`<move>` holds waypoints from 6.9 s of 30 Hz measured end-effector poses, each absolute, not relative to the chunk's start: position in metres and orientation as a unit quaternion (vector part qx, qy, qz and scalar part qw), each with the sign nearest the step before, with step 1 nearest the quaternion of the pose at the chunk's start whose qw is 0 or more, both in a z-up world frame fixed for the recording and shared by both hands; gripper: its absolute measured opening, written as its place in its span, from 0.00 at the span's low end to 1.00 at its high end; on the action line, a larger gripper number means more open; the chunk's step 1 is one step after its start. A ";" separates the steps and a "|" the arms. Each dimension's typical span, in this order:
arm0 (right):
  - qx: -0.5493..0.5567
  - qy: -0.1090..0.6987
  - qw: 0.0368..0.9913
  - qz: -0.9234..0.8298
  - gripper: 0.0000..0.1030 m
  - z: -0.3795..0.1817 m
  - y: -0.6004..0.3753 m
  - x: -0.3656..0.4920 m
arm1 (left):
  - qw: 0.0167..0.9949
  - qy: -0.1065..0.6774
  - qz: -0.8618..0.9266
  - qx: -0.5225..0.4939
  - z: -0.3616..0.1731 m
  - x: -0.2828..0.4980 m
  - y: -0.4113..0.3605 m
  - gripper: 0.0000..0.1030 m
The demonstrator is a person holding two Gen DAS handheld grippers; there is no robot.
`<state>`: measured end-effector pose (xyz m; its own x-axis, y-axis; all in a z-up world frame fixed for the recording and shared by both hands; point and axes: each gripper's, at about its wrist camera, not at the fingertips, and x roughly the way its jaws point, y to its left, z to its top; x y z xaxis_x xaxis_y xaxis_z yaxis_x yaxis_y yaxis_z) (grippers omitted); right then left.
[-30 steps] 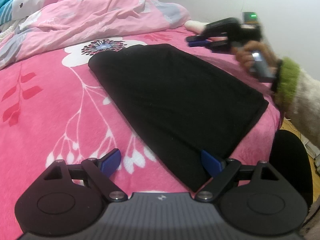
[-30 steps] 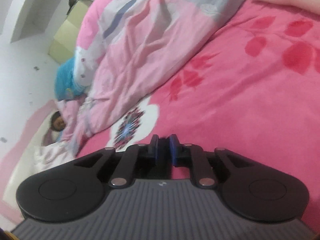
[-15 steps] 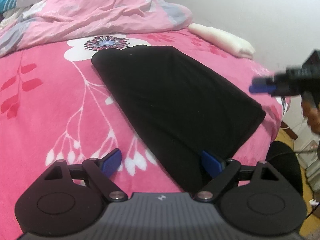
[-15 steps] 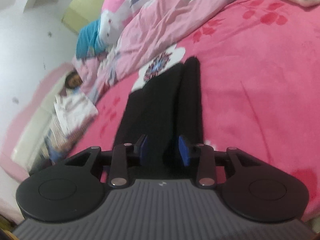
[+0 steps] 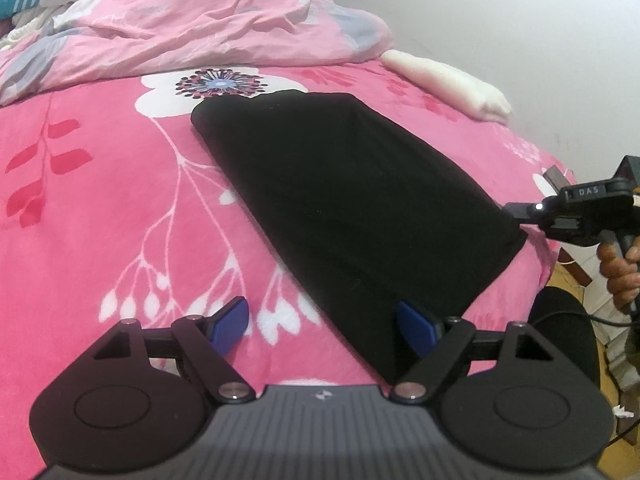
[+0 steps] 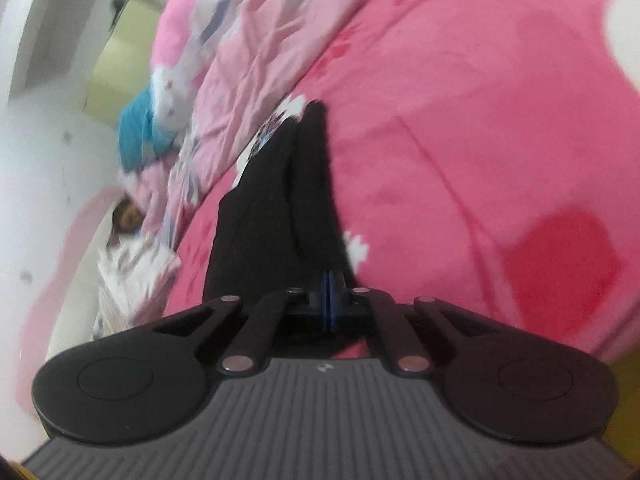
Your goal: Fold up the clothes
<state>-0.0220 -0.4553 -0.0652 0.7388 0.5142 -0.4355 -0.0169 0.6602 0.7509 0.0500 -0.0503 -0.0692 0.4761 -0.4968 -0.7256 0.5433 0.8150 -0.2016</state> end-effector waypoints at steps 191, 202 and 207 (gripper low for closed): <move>0.507 0.228 0.821 0.132 0.00 -0.139 -0.397 0.065 | 0.808 0.383 -0.439 -0.089 -0.058 0.292 -0.133 0.17; 0.512 0.227 0.816 0.141 0.00 -0.141 -0.400 0.066 | 0.781 0.458 -0.392 -0.161 -0.101 0.363 -0.182 0.09; 0.517 0.226 0.813 0.145 0.00 -0.141 -0.401 0.066 | 0.793 0.438 -0.377 -0.192 -0.076 0.360 -0.148 0.16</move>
<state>0.0663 -0.4011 -0.1413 0.8563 0.4685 -0.2175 -0.0019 0.4239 0.9057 0.3605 -0.1480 -0.0759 0.3319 -0.7665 -0.5498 0.4310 0.6417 -0.6344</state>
